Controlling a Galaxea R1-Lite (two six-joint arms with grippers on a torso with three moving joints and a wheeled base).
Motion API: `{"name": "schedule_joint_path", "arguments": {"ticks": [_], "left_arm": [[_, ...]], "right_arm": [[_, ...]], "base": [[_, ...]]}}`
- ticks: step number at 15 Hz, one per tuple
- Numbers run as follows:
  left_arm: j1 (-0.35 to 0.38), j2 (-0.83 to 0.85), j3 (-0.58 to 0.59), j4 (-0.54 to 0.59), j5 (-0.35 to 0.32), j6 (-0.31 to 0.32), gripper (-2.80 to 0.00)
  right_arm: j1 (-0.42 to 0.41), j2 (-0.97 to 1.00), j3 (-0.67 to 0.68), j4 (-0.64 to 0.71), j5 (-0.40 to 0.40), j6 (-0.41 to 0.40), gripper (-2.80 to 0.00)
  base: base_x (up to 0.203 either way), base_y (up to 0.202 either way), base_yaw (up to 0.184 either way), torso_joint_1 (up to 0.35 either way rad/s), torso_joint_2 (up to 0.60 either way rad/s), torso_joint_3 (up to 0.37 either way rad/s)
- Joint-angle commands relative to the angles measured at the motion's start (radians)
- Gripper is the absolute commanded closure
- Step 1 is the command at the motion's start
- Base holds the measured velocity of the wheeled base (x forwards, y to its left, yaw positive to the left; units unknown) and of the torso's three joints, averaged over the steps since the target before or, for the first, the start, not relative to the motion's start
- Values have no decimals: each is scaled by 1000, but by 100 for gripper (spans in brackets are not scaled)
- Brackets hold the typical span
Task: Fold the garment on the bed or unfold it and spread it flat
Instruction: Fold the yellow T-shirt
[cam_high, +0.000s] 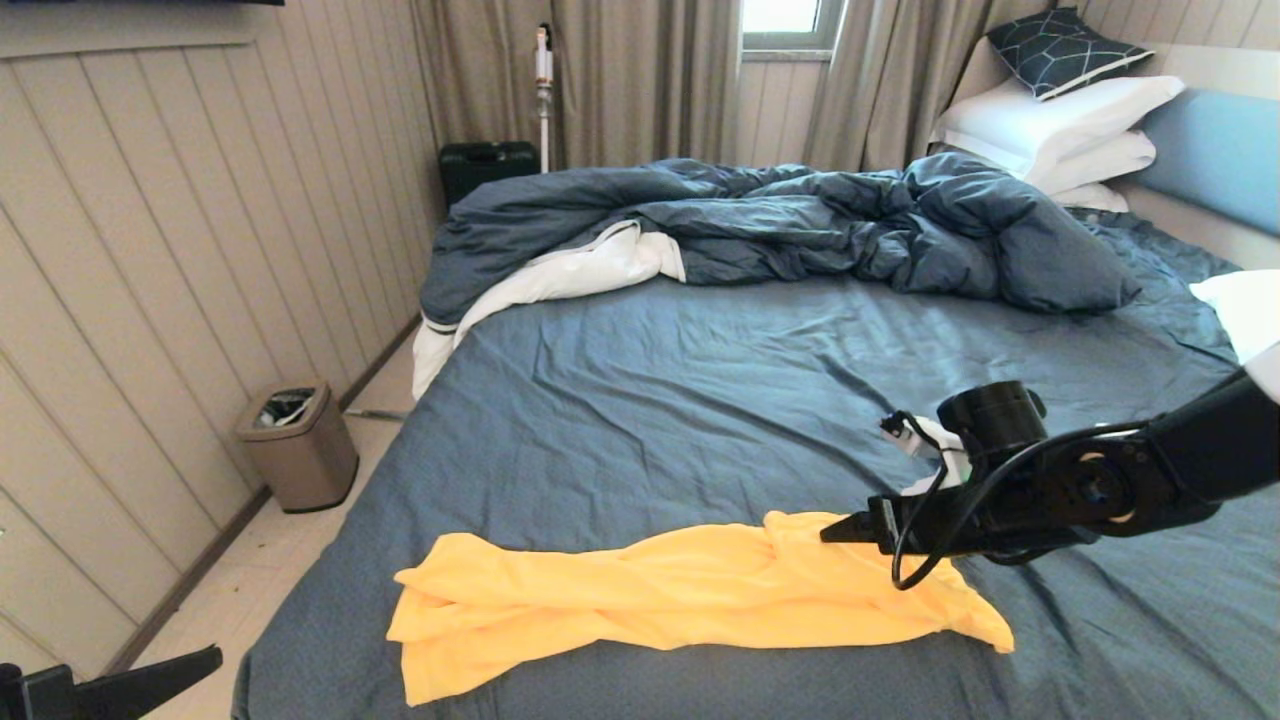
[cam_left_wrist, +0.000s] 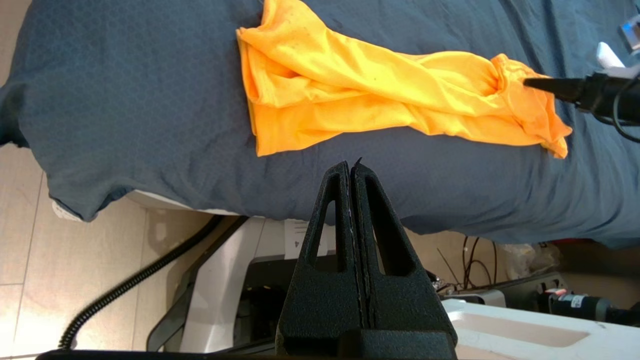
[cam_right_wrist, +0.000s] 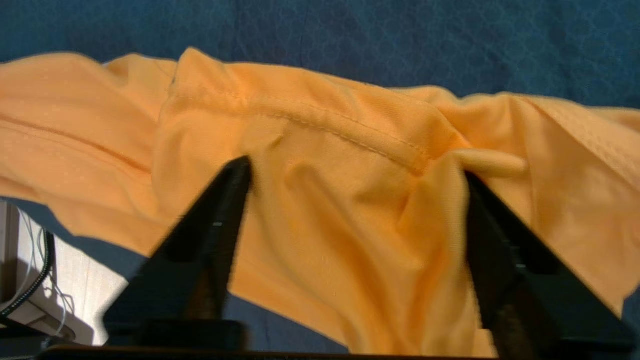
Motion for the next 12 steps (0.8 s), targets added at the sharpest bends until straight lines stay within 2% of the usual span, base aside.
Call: {"name": "schedule_joint_path", "arguments": {"ticks": [1, 7, 12], "left_arm": [[0, -10, 3, 3, -2, -3, 0], [0, -14, 7, 10, -12, -4, 0], [0, -22, 3, 12, -20, -24, 0]], "right_arm": [[4, 36, -15, -2, 2, 0, 0], [-1, 33, -31, -2, 2, 0, 0], [-11, 31, -179, 3, -26, 27, 0]], "base": [[0, 0, 0, 0, 0, 0], [0, 0, 0, 0, 0, 0], [0, 0, 0, 0, 0, 0]]}}
